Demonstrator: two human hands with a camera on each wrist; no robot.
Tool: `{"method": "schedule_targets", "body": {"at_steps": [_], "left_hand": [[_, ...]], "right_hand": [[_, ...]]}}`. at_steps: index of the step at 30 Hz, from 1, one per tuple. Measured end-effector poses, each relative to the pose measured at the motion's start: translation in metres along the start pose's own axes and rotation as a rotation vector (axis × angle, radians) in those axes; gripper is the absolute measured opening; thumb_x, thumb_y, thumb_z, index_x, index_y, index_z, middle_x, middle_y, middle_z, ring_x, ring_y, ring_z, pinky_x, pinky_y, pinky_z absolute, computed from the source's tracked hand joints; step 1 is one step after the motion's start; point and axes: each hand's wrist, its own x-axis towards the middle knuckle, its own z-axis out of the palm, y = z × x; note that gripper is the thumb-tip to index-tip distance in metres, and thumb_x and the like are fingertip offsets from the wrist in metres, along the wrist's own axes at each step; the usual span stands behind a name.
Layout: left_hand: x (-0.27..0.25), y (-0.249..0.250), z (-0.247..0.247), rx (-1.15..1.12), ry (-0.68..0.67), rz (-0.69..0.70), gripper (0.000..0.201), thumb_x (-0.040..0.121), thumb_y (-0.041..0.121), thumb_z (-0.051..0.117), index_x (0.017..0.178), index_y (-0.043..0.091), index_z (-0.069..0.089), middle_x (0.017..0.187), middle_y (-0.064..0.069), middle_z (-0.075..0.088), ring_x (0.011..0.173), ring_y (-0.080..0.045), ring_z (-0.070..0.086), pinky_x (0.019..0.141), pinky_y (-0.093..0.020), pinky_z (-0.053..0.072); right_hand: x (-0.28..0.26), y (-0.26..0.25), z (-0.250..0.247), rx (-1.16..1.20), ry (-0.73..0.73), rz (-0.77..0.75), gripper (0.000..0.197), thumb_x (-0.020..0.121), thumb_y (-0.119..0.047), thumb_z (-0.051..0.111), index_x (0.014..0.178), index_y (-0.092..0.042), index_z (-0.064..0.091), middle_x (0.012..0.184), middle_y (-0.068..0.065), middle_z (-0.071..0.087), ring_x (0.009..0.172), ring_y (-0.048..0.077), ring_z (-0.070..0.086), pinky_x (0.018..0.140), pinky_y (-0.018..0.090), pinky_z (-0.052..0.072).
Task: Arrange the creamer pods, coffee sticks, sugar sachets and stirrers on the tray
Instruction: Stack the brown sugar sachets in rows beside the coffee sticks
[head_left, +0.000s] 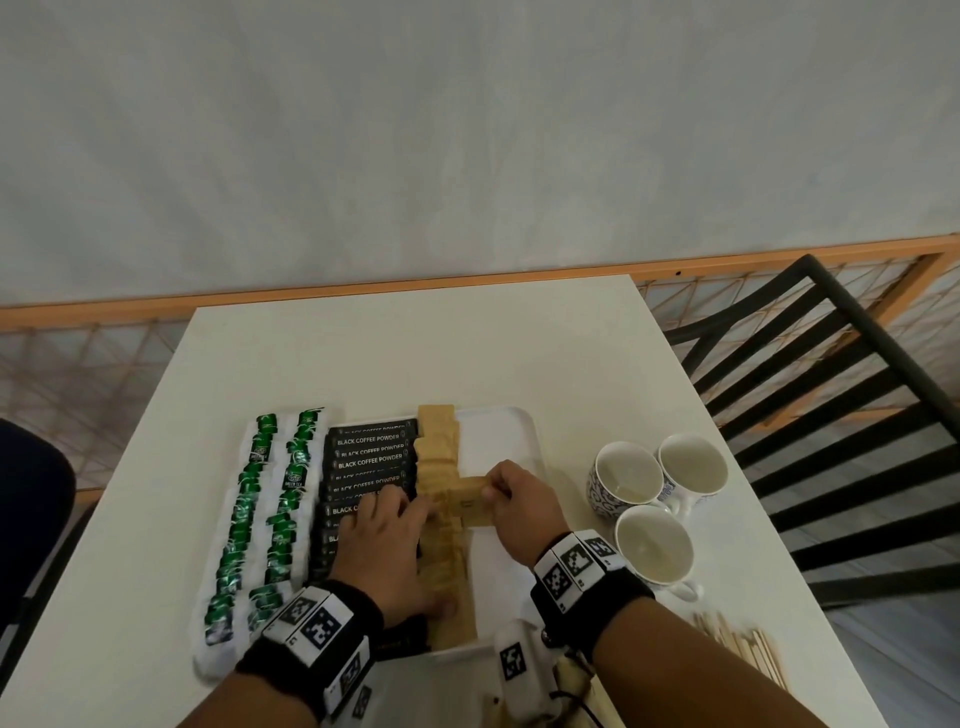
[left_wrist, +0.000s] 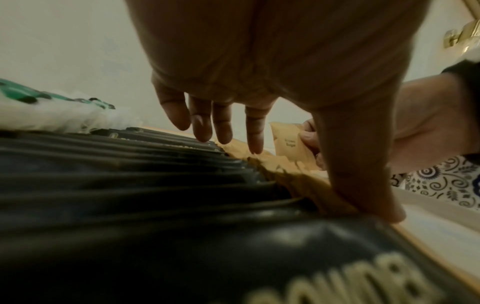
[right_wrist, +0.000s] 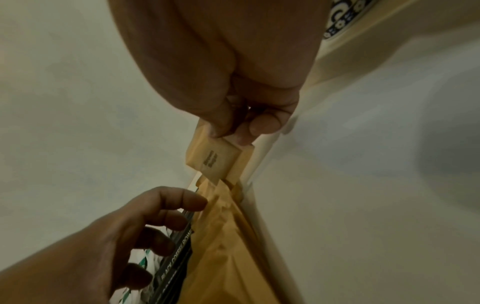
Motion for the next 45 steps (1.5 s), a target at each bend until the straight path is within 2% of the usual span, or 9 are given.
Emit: {"method": "schedule_targets", "body": {"at_steps": [6,12,16,24,29,32,37,40,45], "left_hand": [[0.001,-0.001,-0.001,-0.012,-0.01,0.018,0.086,0.041,0.075,0.068,0.114,0.043,0.035,0.111,0.011,0.026,0.106,-0.013,0.027,0.089,-0.033,0.03],[0.0,0.001,0.0,-0.033,0.009,0.026,0.081,0.043,0.071,0.07,0.111,0.044,0.037,0.112,0.011,0.025,0.109,-0.013,0.026,0.089,-0.033,0.03],[-0.002,0.001,0.002,-0.037,0.025,0.031,0.076,0.048,0.069,0.068,0.112,0.041,0.037,0.112,0.01,0.026,0.109,-0.014,0.028,0.088,-0.033,0.03],[-0.005,0.0,0.007,-0.051,0.06,0.035,0.073,0.055,0.068,0.064,0.115,0.038,0.035,0.115,0.008,0.027,0.111,-0.014,0.029,0.085,-0.032,0.027],[-0.009,0.002,0.01,-0.139,0.081,0.04,0.07,0.058,0.061,0.068,0.116,0.038,0.036,0.112,0.01,0.025,0.111,-0.011,0.031,0.088,-0.033,0.03],[-0.012,0.0,0.012,-0.16,0.108,0.05,0.07,0.056,0.063,0.067,0.117,0.04,0.041,0.114,0.012,0.026,0.113,-0.011,0.032,0.09,-0.034,0.03],[-0.015,-0.002,0.015,-0.124,0.119,0.043,0.075,0.056,0.07,0.06,0.123,0.041,0.042,0.123,0.014,0.028,0.118,-0.012,0.027,0.09,-0.035,0.027],[-0.015,-0.002,0.018,-0.202,0.202,-0.029,0.077,0.061,0.074,0.056,0.129,0.041,0.038,0.125,0.012,0.03,0.116,-0.014,0.03,0.093,-0.037,0.029],[-0.006,-0.009,0.005,-0.187,0.353,-0.281,0.039,0.092,0.042,0.047,0.128,0.028,0.05,0.125,0.002,0.041,0.118,-0.02,0.034,0.099,-0.04,0.029]], "right_hand": [[-0.002,0.0,-0.001,0.018,-0.004,0.012,0.031,0.094,-0.017,0.052,0.069,-0.031,0.04,0.08,-0.005,0.054,0.075,0.014,0.048,0.057,0.012,0.032],[-0.001,0.001,0.005,0.095,0.003,0.068,0.021,0.093,-0.022,0.054,0.074,-0.03,0.047,0.08,-0.004,0.061,0.078,0.018,0.058,0.071,0.027,0.047],[-0.004,-0.002,0.008,0.0,-0.063,0.04,0.011,0.092,-0.022,0.055,0.082,-0.024,0.051,0.083,-0.004,0.058,0.078,0.014,0.053,0.062,0.016,0.038],[-0.004,-0.007,0.016,-0.086,-0.149,0.031,0.016,0.09,-0.024,0.058,0.095,-0.013,0.069,0.097,0.006,0.069,0.091,0.019,0.062,0.077,0.024,0.046],[-0.002,-0.008,0.017,-0.094,-0.139,0.061,0.006,0.089,-0.022,0.06,0.083,-0.023,0.059,0.091,0.0,0.065,0.089,0.018,0.062,0.075,0.023,0.046],[-0.002,-0.005,0.016,-0.07,-0.13,0.072,0.024,0.088,-0.021,0.058,0.069,-0.03,0.046,0.084,-0.002,0.062,0.082,0.02,0.065,0.073,0.025,0.049],[-0.005,-0.002,0.012,-0.06,-0.133,0.078,0.023,0.088,-0.021,0.056,0.068,-0.03,0.048,0.086,0.002,0.068,0.079,0.022,0.067,0.075,0.031,0.055],[-0.004,-0.002,0.011,-0.029,-0.13,0.088,0.024,0.088,-0.02,0.057,0.068,-0.03,0.049,0.087,0.003,0.068,0.078,0.022,0.067,0.073,0.03,0.056],[-0.005,-0.001,0.01,-0.017,-0.126,0.068,0.027,0.089,-0.016,0.055,0.068,-0.031,0.047,0.084,0.004,0.069,0.079,0.023,0.067,0.075,0.031,0.055]]}}
